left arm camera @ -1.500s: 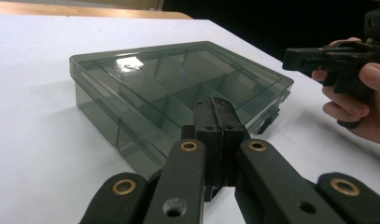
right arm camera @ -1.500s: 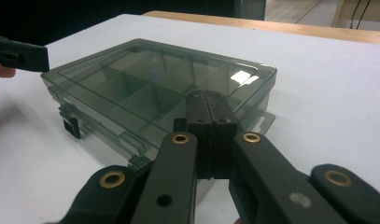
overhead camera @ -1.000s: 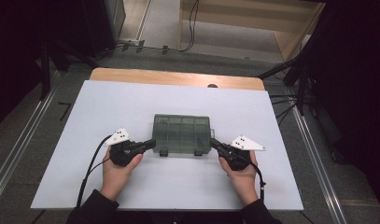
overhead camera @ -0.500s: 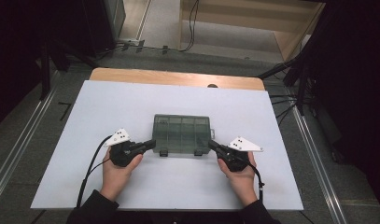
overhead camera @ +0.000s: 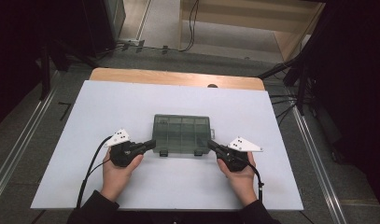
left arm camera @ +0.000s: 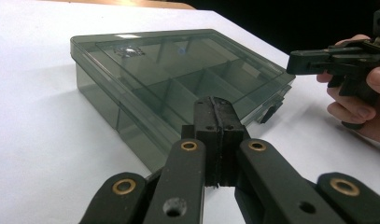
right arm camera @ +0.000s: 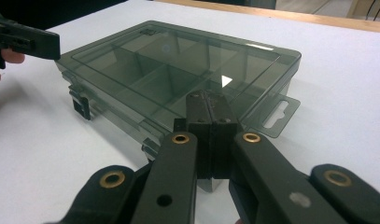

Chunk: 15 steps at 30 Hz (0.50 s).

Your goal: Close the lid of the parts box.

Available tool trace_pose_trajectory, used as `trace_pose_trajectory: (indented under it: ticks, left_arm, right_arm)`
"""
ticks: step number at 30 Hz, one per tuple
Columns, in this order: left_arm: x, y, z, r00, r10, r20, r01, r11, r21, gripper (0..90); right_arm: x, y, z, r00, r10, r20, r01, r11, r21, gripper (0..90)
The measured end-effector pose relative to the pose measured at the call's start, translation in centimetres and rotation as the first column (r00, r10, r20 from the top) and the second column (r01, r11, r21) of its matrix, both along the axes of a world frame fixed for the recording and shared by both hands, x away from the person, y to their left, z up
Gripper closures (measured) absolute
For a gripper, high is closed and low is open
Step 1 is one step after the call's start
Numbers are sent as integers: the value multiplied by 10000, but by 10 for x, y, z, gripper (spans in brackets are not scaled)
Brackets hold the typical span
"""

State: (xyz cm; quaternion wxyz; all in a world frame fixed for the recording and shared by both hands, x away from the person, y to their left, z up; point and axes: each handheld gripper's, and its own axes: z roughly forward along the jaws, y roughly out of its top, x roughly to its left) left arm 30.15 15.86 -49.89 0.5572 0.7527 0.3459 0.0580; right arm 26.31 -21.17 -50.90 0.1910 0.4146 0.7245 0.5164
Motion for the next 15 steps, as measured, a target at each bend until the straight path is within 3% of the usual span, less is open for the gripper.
trace_pose_trajectory:
  ticks: [5, 6, 7, 9, 15]
  left_arm:
    - [0, 0, 0, 10000, 48, 4, -48, 10000, 18, 895]
    - [1, -2, -2, 9998, 145, -129, -140, 9993, 349, 895]
    - [1, -1, -4, 9998, 100, -161, -97, 9998, 177, 895]
    - [1, -2, -3, 9997, 172, -150, -168, 9996, 239, 895]
    - [1, -1, -4, 9998, 60, -186, -58, 9999, 115, 894]
  right_arm:
    - [-1, 2, 0, 9999, -17, 134, 19, 9999, -163, 876]
    - [-1, 2, 0, 9999, -19, 120, 21, 9999, -169, 877]
    - [0, 3, -2, 10000, 21, -82, -25, 9991, -420, 877]
    - [-1, 4, -5, 9999, 147, 65, -145, 9996, -240, 877]
    - [0, 4, -3, 9999, 120, -2, -120, 9995, -309, 876]
